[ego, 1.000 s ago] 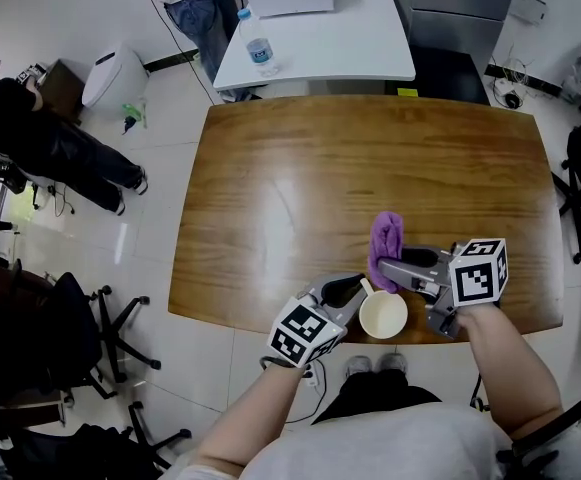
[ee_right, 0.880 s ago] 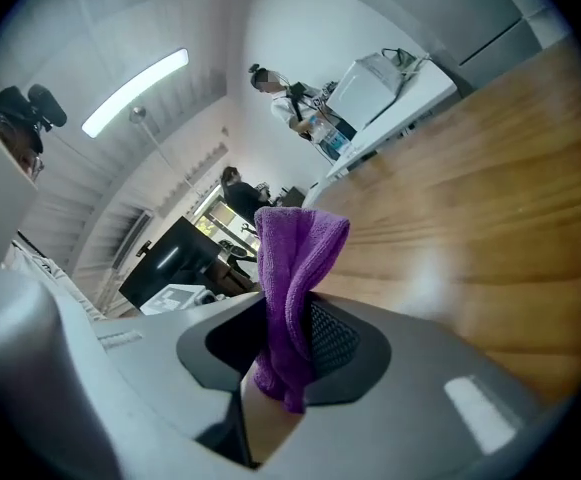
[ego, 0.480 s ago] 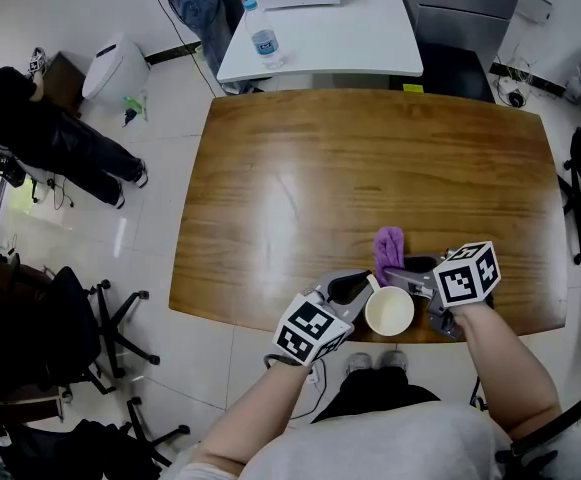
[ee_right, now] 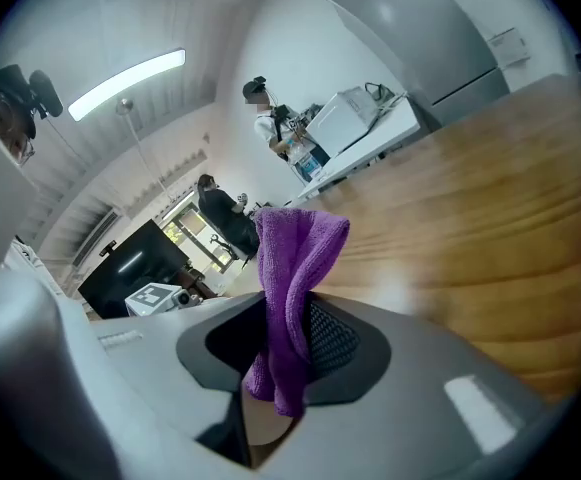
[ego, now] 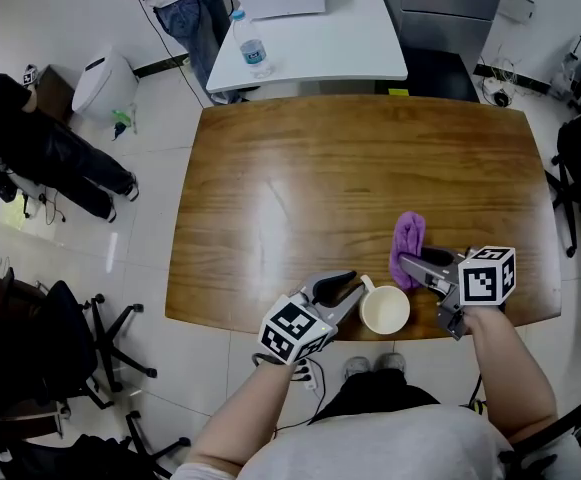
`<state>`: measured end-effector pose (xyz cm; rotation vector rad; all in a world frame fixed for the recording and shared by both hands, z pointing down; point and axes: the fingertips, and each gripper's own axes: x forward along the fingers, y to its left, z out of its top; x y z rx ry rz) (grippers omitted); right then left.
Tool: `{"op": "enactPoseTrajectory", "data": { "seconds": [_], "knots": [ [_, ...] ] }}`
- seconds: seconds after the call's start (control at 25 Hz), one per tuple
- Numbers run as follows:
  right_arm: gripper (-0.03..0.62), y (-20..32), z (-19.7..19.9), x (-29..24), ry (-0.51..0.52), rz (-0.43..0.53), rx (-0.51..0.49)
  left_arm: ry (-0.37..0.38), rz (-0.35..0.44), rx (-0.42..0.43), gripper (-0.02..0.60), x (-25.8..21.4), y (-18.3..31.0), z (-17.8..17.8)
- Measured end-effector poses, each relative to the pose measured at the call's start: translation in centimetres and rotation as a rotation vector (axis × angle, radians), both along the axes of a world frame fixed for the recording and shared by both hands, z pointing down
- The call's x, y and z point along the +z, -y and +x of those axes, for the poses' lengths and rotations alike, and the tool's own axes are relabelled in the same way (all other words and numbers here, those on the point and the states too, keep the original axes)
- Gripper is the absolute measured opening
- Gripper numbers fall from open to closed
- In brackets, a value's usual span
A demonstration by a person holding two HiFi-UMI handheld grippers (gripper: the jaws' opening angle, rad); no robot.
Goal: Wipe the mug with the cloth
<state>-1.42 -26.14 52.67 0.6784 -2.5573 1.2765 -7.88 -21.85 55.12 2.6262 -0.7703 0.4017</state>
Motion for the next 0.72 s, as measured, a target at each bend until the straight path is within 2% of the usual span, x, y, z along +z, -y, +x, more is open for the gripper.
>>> {"op": "enactPoseTrajectory", "data": {
  "seconds": [0.16, 0.28, 0.4, 0.44, 0.56, 0.72],
  "knots": [
    [0.106, -0.2, 2.3, -1.7, 0.001, 0.036, 0.065, -0.028, 0.000, 0.013, 0.102, -0.2, -0.5, -1.4],
    [0.106, -2.1, 3.5, -3.2, 0.012, 0.066, 0.079, 0.018, 0.028, -0.043, 0.103, -0.8, -1.7, -3.9],
    [0.106, -5.7, 4.0, -6.0, 0.015, 0.118, 0.043, -0.008, 0.074, -0.148, 0.050, -3.9, -3.4, -6.2],
    [0.106, -7.2, 3.9, -7.0, 0.019, 0.138, 0.024, -0.026, 0.089, -0.162, 0.014, -5.3, -4.3, -6.3],
    [0.106, -12.8, 3.8, -9.8, 0.041, 0.204, -0.044, -0.059, 0.116, -0.117, 0.000, -8.5, -8.4, -3.8],
    [0.106, -22.9, 4.6, -12.1, 0.071, 0.300, -0.128, -0.102, 0.176, -0.026, 0.000, -12.5, -17.1, 1.7]
  ]
}}
